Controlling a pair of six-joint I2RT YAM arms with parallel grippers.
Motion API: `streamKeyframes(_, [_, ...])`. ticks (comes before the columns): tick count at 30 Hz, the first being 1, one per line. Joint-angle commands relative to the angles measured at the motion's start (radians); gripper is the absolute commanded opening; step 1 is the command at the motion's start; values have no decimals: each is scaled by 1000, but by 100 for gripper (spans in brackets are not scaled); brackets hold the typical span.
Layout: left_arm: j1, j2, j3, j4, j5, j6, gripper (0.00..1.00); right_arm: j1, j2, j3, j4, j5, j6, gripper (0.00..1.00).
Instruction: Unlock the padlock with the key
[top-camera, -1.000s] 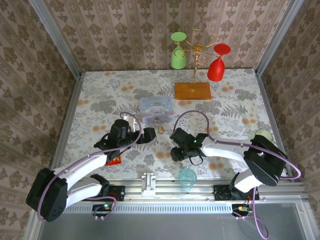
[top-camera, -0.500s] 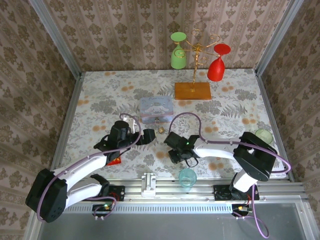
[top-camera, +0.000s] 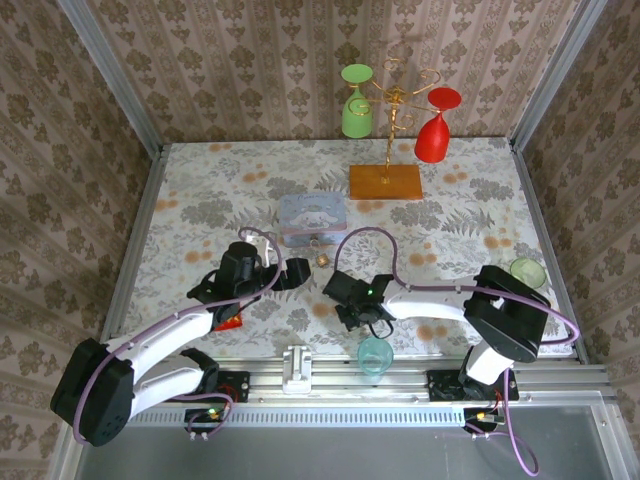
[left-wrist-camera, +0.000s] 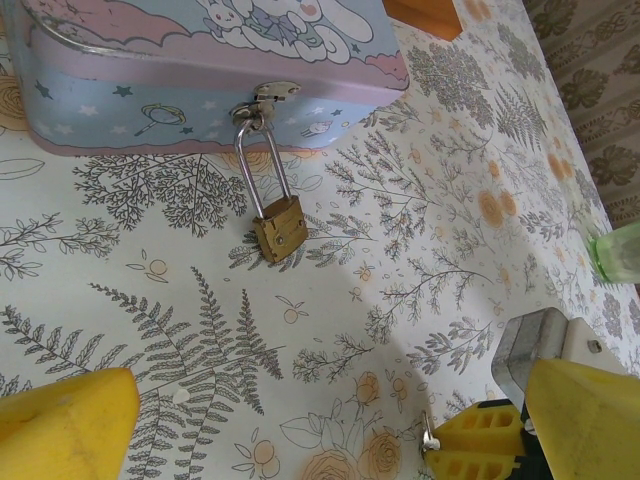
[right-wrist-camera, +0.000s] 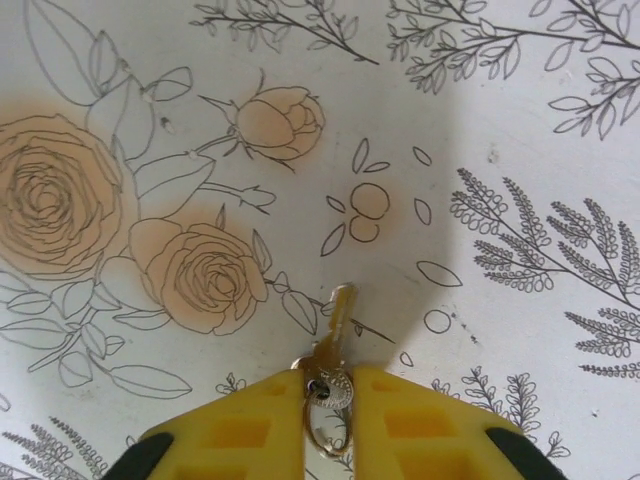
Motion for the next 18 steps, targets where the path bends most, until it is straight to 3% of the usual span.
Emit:
streamKeyframes(1, [-6, -7, -8, -5, -11, -22, 100, 5, -4, -68, 48, -49, 32, 11])
streamKeyframes(9, [-7, 27, -11, 83, 37, -59, 100, -115, -144, -147, 213, -220, -27, 0])
streamKeyframes(14, [-20, 58, -54, 322, 128, -112, 91, -237, -299, -223, 342, -387, -78, 0])
streamKeyframes(18, [-39, 101, -29, 344, 163, -107, 87, -270, -377, -233, 363, -480, -164, 0])
